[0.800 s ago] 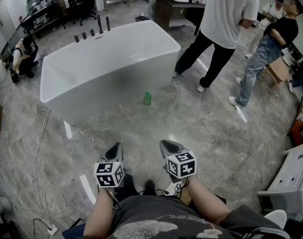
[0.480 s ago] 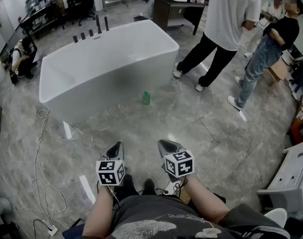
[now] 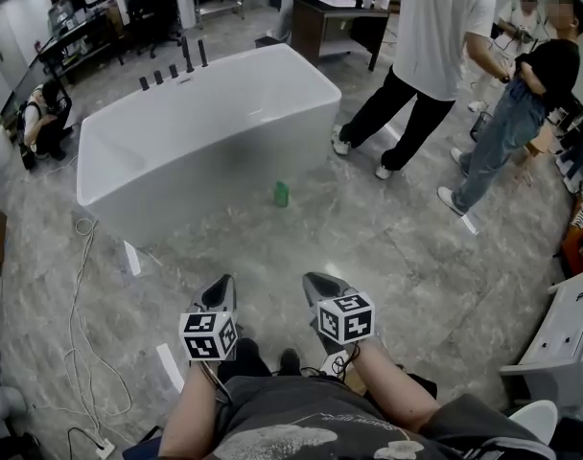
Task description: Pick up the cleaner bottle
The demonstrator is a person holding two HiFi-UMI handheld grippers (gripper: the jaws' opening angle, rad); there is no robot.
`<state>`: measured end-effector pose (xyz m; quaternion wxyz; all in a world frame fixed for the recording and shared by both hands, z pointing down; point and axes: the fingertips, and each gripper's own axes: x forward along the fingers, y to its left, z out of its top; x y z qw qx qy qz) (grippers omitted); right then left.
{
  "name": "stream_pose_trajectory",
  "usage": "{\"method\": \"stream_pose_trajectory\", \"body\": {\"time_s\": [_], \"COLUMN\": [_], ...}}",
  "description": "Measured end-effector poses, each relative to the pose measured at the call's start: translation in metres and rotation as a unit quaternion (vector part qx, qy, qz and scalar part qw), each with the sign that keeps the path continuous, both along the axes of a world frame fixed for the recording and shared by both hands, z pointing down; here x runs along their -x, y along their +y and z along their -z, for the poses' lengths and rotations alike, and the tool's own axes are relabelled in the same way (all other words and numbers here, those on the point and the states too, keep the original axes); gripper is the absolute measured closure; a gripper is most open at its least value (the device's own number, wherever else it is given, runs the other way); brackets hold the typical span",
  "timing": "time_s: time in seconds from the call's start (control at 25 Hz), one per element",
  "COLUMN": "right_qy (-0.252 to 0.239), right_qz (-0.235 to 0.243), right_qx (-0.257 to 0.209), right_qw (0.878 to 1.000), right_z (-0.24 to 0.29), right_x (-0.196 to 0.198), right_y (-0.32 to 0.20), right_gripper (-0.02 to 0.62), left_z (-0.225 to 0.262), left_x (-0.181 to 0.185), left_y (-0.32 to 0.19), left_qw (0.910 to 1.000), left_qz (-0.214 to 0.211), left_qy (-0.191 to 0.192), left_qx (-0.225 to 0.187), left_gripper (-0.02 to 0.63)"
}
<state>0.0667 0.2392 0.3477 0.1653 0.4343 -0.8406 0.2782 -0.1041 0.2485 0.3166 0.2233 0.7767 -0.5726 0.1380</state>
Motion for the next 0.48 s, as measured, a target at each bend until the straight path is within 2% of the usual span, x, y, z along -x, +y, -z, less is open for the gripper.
{"method": "stream_pose_trajectory", "body": {"time_s": [0.16,0.36,0.48], "right_qy": [-0.020,-0.011,-0.001], "right_qz": [-0.020,-0.041,-0.052], "right_qx": [0.000,0.012,0.021], "right_qw": [1.000,0.999,0.998], "right_z": [0.003,-0.008,-0.017], "right_x": [0.002,0.001,0.000], "right_y": [-0.005,-0.021,-0.036], "right_gripper": [0.557,0.557,0.557], "left_z": [0.006,-0.007,-0.019], "left_x": [0.007,0.011,0.014], "left_y": [-0.003,-0.020,-0.041], "left_qw": [0.9999,0.9999,0.9995], "left_qz": [0.001,-0.012,-0.020], "left_qy": [0.012,0.009,0.022], "left_qx": [-0.008,-0.002,0.008], "left_gripper": [0.586,0.586,0.586]}}
